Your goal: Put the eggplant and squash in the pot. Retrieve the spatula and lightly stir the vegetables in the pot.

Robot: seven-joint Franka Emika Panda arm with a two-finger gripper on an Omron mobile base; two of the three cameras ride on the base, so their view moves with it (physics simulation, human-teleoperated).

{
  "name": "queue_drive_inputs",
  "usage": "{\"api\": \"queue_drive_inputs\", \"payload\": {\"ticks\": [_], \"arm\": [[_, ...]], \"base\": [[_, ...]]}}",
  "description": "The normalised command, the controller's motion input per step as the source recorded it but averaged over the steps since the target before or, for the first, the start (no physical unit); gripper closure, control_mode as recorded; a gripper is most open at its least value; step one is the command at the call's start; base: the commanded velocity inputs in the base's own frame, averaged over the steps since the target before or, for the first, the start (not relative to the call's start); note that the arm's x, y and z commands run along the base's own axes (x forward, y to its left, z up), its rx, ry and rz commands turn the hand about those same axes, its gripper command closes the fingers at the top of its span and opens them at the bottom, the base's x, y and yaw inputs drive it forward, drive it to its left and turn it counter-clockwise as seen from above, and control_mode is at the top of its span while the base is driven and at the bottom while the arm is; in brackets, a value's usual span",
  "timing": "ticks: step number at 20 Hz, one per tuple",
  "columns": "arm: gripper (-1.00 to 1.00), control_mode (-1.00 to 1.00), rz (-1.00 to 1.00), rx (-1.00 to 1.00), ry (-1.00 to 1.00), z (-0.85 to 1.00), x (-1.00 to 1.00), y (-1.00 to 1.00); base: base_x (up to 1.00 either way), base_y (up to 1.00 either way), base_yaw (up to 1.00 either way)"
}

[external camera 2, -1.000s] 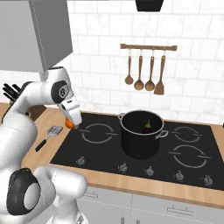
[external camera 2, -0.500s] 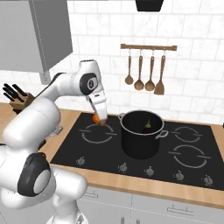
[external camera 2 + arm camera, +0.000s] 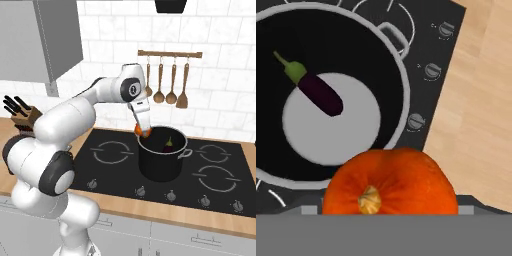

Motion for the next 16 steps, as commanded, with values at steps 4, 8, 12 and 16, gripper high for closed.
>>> {"api": "queue_drive_inputs", "payload": {"ticks": [4,8,12,16], "arm": [[1.0,-1.0,-0.01,0.0,0.01,-0.34,0.49,-0.4],[1.0,-1.0,0.0,-0.01,0.0,-0.4,0.5,-0.43],[1.0,-1.0,0.07,-0.03,-0.04,-0.5,0.1,-0.31],[1.0,-1.0,0.14,-0.03,-0.09,-0.47,0.12,-0.22]], "base": [[0.0,0.0,0.0],[0.0,0.0,0.0],[0.0,0.0,0.0],[0.0,0.0,0.0]]}}
